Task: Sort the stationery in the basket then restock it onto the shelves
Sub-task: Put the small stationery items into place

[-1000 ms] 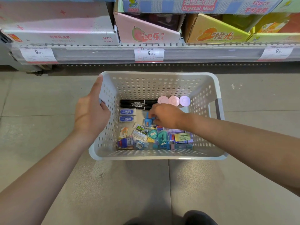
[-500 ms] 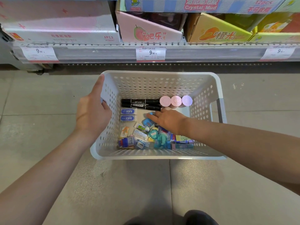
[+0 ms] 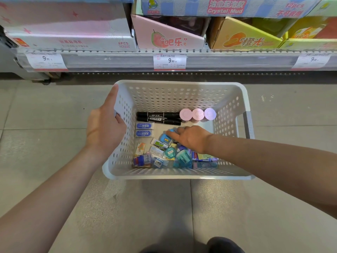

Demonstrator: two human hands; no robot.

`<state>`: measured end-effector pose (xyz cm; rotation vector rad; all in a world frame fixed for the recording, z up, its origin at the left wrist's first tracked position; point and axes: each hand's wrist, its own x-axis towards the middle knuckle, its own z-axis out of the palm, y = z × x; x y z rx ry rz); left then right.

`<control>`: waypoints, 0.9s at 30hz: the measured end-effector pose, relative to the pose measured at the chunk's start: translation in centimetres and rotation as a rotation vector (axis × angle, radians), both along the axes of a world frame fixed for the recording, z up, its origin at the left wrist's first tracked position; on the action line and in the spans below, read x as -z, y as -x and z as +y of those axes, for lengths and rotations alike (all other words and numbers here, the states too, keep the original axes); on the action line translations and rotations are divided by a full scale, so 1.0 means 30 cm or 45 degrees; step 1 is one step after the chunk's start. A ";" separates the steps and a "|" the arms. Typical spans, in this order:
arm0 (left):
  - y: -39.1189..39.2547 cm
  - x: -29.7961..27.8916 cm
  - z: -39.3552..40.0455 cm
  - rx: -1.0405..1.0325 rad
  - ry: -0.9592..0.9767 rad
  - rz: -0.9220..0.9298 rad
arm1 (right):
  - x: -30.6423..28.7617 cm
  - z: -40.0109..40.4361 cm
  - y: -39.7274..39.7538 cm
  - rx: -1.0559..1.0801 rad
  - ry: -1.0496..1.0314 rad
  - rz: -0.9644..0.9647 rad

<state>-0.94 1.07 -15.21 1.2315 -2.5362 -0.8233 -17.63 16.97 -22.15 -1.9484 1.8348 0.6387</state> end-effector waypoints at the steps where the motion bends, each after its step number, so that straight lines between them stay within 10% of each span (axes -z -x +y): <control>1: 0.000 -0.001 0.001 0.001 0.000 0.000 | -0.008 0.002 -0.002 -0.003 -0.014 -0.006; 13: 0.000 -0.010 0.005 -0.005 -0.035 0.025 | -0.203 -0.041 0.019 0.016 -0.292 0.063; 20: 0.001 -0.011 0.005 -0.014 -0.040 0.015 | -0.198 -0.138 0.005 1.003 -0.512 -1.250; 27: 0.002 -0.011 0.004 -0.010 -0.031 0.011 | -0.072 -0.221 -0.169 0.478 -0.076 -0.788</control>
